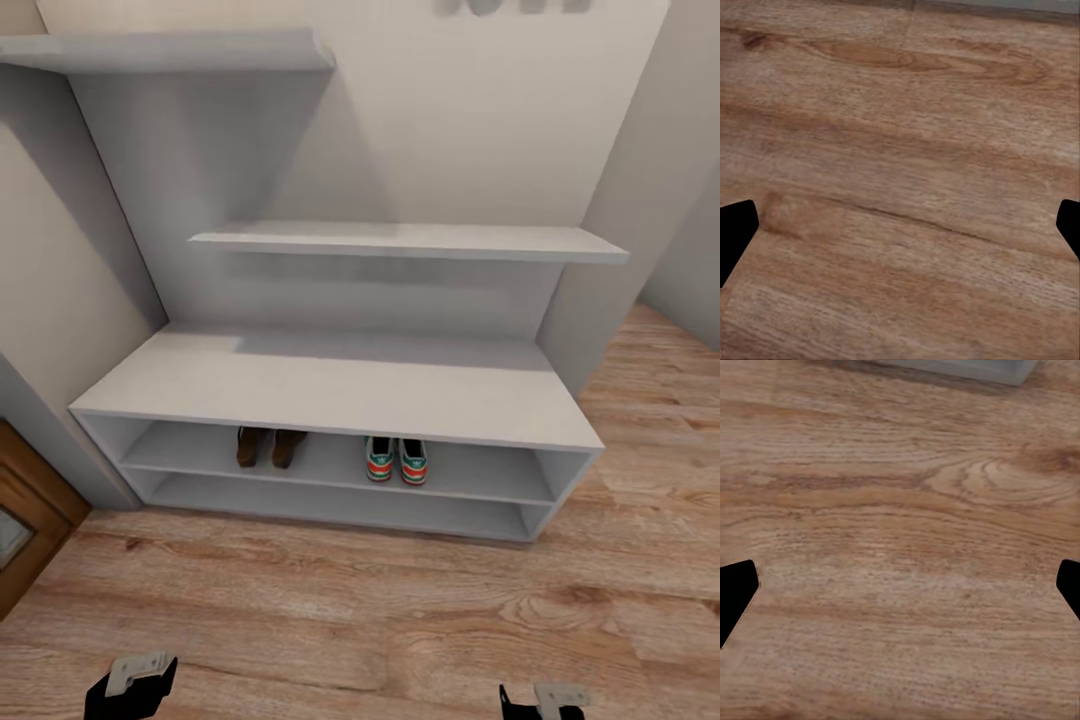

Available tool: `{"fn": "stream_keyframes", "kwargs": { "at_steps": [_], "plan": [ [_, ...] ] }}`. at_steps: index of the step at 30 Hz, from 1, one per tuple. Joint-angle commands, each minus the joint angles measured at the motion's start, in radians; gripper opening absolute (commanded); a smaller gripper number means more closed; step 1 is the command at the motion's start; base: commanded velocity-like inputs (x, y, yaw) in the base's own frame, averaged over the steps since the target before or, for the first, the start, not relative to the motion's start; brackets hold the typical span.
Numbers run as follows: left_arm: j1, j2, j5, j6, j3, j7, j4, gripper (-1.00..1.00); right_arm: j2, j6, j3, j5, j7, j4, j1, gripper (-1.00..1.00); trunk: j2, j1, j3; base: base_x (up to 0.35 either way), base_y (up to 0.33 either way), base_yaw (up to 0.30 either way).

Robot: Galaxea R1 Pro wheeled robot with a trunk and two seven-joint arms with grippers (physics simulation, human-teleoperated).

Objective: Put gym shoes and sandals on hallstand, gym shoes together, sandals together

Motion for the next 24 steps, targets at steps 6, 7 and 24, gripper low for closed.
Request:
{"fn": "stream_keyframes", "kwargs": {
  "at_steps": [6,7,24],
  "plan": [
    [0.000,0.000,0.008,-0.004,0.005,-0.007,0.004,1.00,0.008,-0.002,0.006,-0.004,-0.004,0.001,0.001,1.00,0.035,-0.019,0.015,0.000,0.000,0.000],
    [-0.001,0.000,0.008,-0.004,0.004,-0.007,0.004,1.00,0.008,-0.002,0.006,-0.004,-0.004,0.001,0.001,1.00,0.035,-0.019,0.015,0.000,0.000,0.000],
    [-0.001,0.000,0.009,-0.008,0.001,-0.008,-0.009,1.00,0.009,-0.002,0.005,-0.003,-0.004,0.001,0.001,1.00,0.035,-0.019,0.015,0.000,0.000,0.000]
  ]
}}
